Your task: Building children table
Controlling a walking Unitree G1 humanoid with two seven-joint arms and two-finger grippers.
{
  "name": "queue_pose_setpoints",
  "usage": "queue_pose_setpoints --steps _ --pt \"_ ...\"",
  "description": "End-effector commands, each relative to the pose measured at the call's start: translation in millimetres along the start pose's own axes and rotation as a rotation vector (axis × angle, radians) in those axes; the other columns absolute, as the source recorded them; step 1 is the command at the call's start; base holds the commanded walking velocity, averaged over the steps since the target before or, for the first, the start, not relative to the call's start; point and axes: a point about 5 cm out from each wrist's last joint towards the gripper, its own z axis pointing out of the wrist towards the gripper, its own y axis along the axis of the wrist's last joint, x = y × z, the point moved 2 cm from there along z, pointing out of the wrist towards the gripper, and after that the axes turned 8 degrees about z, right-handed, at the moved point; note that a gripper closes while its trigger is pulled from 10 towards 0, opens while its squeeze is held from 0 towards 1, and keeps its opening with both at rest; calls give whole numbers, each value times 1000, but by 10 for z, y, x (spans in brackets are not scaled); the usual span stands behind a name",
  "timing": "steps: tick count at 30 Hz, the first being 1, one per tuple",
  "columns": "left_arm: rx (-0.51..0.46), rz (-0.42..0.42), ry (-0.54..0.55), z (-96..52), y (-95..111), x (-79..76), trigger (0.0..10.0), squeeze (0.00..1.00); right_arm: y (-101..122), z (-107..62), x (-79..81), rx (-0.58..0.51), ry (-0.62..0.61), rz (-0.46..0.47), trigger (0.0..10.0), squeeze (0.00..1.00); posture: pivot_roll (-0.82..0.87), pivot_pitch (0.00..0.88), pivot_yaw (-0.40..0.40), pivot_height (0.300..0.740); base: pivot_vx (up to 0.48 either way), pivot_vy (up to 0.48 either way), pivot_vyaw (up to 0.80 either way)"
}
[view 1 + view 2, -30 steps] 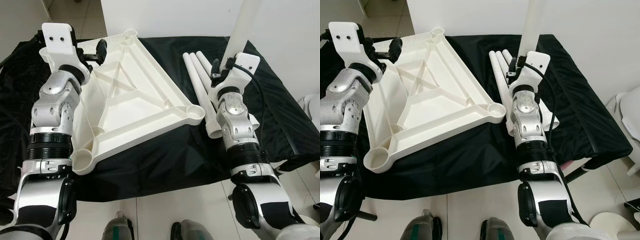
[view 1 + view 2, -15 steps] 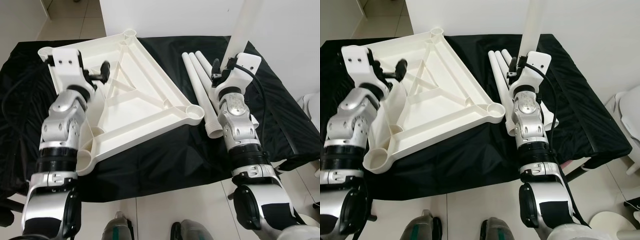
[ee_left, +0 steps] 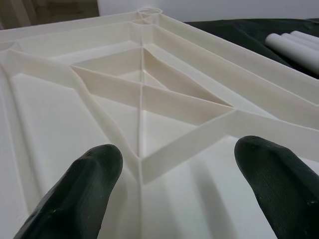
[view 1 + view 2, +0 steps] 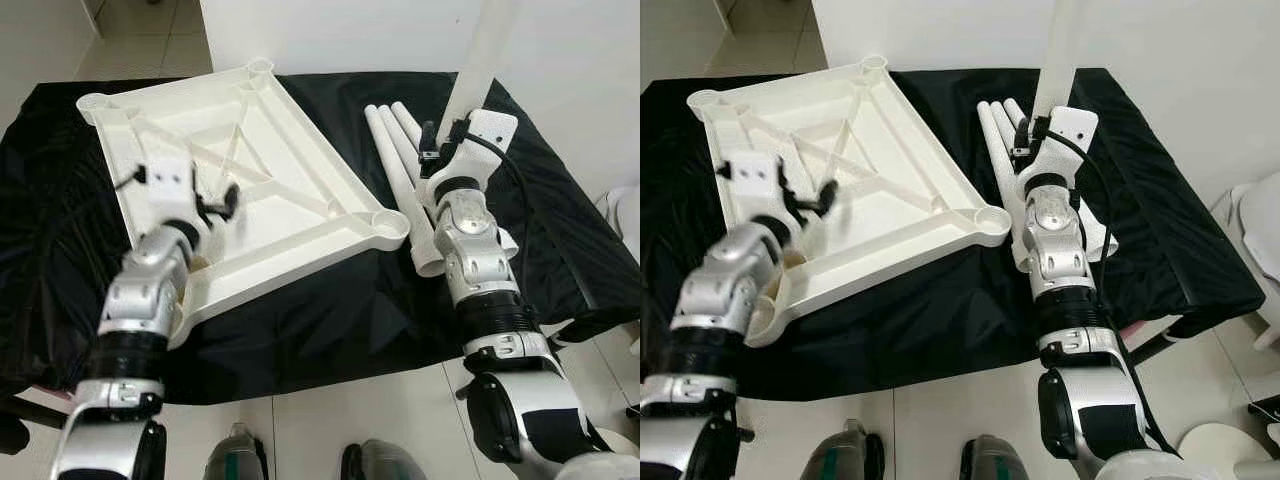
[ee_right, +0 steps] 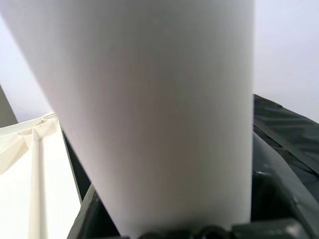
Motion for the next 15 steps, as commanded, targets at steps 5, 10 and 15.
queue_pose_setpoints --steps 5,10,15 --pt "6 28 -90 -31 -35 -172 10000 0 6 -17 28 -16 10 10 10000 0 -52 0 23 740 0 0 0" --pt "-35 84 -166 -33 42 -361 10000 0 -22 -21 67 -7 25 15 10000 0 -38 0 18 740 0 0 0" --pt "-56 103 -205 -45 90 -469 10000 0 -18 -12 87 -8 36 11 10000 0 -31 0 16 740 0 0 0"
